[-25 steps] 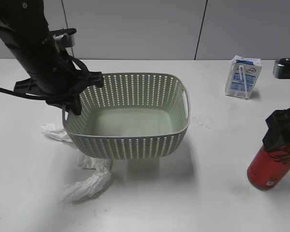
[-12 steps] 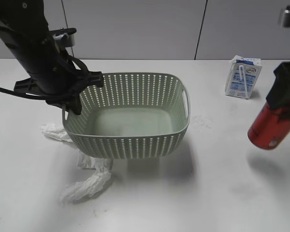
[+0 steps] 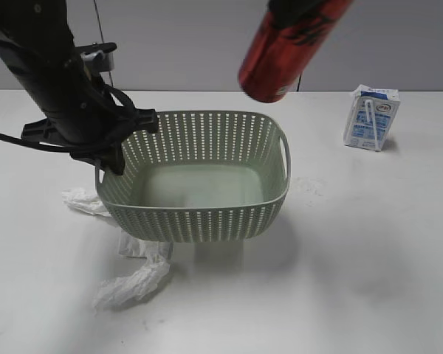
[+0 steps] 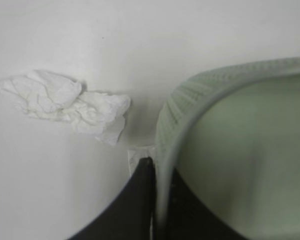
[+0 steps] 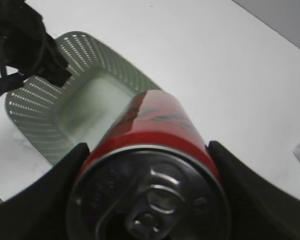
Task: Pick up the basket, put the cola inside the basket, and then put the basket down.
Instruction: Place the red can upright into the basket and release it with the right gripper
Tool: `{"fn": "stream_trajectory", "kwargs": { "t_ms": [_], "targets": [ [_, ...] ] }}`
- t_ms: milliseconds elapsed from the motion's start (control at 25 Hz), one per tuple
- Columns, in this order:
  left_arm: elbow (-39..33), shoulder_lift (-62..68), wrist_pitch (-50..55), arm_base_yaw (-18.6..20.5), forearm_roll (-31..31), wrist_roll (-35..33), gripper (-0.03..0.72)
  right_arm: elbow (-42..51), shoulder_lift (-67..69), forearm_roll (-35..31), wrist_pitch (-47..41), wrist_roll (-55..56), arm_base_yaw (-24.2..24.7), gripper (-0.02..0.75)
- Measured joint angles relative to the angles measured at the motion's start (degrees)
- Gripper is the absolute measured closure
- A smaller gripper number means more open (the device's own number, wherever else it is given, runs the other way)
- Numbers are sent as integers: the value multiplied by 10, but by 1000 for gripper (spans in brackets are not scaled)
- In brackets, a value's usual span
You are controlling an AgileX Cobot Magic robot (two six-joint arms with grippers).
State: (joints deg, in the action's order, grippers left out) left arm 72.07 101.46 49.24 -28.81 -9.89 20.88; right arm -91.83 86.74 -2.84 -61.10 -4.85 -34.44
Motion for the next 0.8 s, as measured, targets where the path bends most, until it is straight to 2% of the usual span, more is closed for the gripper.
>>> {"fn": "stream_trajectory", "kwargs": {
  "t_ms": [160, 320, 520, 800],
  "targets": [
    [0, 0, 0, 0, 0, 0, 691, -39, 75, 18, -1, 0, -64, 237],
    [0, 0, 1, 0, -1, 0, 691, -47, 153, 42, -2, 0, -104, 237],
    [0, 0, 10, 0, -1, 0, 691, -47, 223, 53, -4, -1, -113, 237],
    [0, 0, 12, 0, 0, 0, 691, -48, 244, 51, 23, -5, -113, 237]
  ]
}}
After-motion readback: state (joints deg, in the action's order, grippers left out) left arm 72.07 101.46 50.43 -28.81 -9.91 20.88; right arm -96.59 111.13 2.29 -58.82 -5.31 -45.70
